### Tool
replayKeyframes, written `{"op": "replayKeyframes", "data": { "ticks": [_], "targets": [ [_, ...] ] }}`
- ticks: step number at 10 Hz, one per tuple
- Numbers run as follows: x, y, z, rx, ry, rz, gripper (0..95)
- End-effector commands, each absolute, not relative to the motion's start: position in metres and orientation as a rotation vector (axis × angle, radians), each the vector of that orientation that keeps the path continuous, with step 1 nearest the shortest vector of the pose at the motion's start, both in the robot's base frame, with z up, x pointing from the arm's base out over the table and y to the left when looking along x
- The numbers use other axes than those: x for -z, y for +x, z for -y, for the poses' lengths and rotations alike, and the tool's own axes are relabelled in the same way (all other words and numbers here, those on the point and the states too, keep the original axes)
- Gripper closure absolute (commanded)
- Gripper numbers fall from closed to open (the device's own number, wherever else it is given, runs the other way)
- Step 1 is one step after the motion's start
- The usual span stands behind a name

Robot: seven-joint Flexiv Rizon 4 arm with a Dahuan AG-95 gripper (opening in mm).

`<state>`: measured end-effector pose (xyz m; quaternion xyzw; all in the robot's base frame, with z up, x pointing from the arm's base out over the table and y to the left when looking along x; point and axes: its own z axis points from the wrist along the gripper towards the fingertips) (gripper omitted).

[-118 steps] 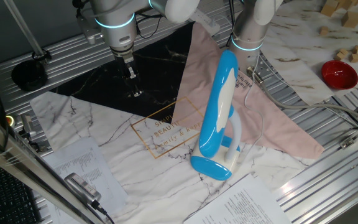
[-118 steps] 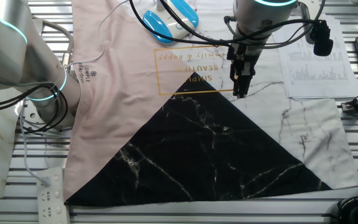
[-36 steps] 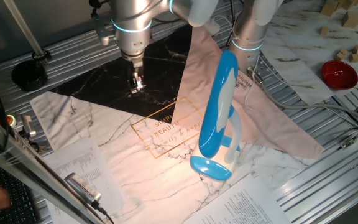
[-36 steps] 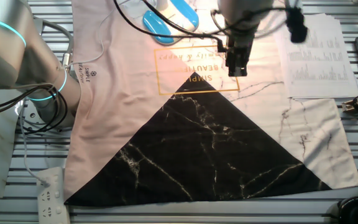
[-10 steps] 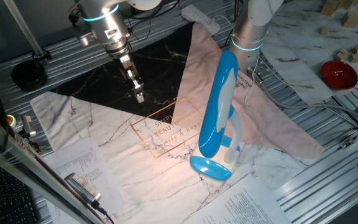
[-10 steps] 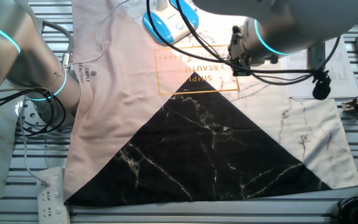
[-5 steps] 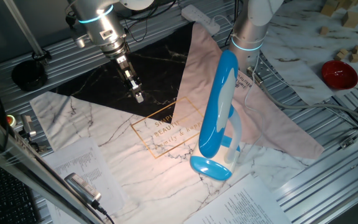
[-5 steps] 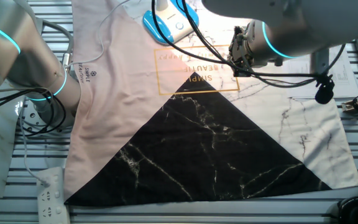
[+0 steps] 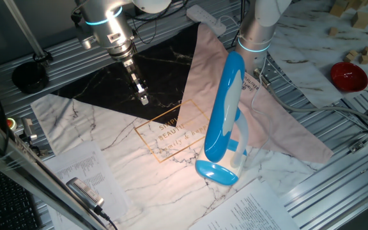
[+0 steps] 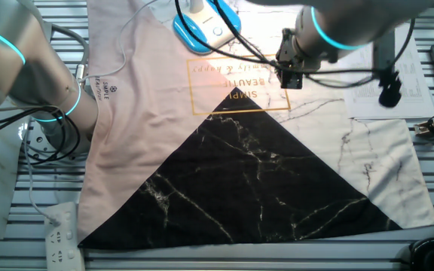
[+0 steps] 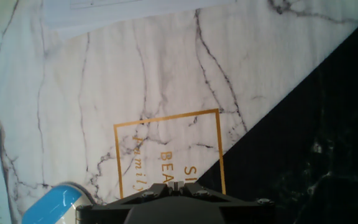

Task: Turn off the desk lamp by pressing the button

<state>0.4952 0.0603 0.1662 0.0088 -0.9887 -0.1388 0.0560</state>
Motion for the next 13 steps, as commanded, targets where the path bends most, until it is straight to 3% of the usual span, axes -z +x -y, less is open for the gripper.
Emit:
{"op": "replayKeyframes", "data": {
  "ticks": [1, 3, 5, 10, 13],
  "targets": [
    [-0.165, 0.492, -0.067, 0.554, 0.217, 2.987, 95.0],
    [-0.164, 0.485, -0.083, 0.562, 0.173, 2.984, 95.0],
    [-0.159, 0.474, -0.106, 0.765, 0.082, 2.923, 95.0],
    [-0.144, 0.457, -0.142, 0.917, -0.041, 2.818, 95.0],
    [-0.142, 0.457, -0.143, 0.88, -0.019, 2.83, 95.0]
  ]
}}
